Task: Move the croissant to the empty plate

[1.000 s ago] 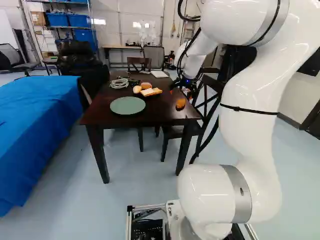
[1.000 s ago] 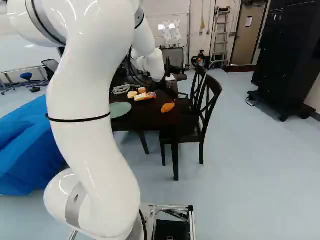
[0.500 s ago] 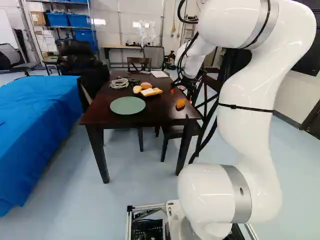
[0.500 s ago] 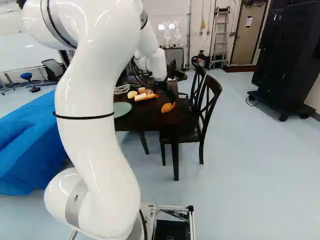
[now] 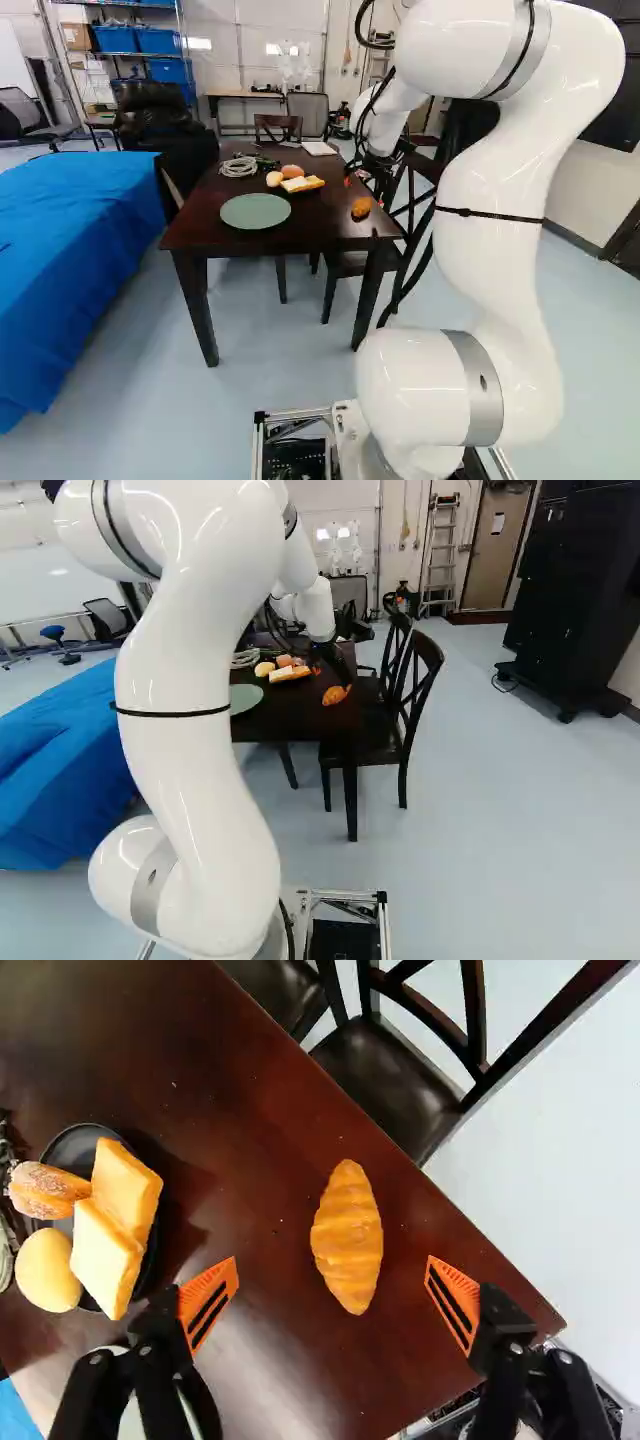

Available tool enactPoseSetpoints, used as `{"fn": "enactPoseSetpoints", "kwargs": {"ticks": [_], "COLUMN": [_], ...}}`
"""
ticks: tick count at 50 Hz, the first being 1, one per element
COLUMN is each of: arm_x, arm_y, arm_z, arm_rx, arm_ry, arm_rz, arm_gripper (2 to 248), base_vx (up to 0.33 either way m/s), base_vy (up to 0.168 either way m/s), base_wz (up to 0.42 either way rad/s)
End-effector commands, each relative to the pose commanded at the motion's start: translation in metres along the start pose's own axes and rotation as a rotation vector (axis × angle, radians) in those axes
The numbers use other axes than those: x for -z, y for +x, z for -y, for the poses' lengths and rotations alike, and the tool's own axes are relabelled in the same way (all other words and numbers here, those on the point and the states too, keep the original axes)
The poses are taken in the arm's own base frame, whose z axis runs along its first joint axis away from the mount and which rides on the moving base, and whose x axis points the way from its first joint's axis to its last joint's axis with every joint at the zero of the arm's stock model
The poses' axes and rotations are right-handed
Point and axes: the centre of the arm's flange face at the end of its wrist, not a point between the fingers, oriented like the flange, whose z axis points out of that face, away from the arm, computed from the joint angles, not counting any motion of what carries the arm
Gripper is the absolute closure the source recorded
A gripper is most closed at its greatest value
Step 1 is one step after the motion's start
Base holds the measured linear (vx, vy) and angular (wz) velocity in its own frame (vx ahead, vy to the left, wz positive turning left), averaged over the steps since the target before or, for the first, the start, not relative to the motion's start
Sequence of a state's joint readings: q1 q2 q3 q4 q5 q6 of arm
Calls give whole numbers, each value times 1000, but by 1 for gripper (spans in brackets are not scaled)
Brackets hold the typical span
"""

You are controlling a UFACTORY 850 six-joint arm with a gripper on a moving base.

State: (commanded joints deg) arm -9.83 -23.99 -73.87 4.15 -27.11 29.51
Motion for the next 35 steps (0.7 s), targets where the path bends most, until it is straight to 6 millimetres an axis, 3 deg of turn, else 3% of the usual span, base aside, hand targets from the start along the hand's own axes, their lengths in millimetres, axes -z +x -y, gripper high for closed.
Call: {"fn": "enactPoseSetpoints", "kwargs": {"ticks": [35], "arm_x": [-15], "arm_y": [18], "arm_z": [15], "arm_rx": [52], "arm_ry": [-49], "arm_rz": [45], "arm_gripper": [3], "base_vx": [0], "base_vy": [0], "base_wz": [0]}}
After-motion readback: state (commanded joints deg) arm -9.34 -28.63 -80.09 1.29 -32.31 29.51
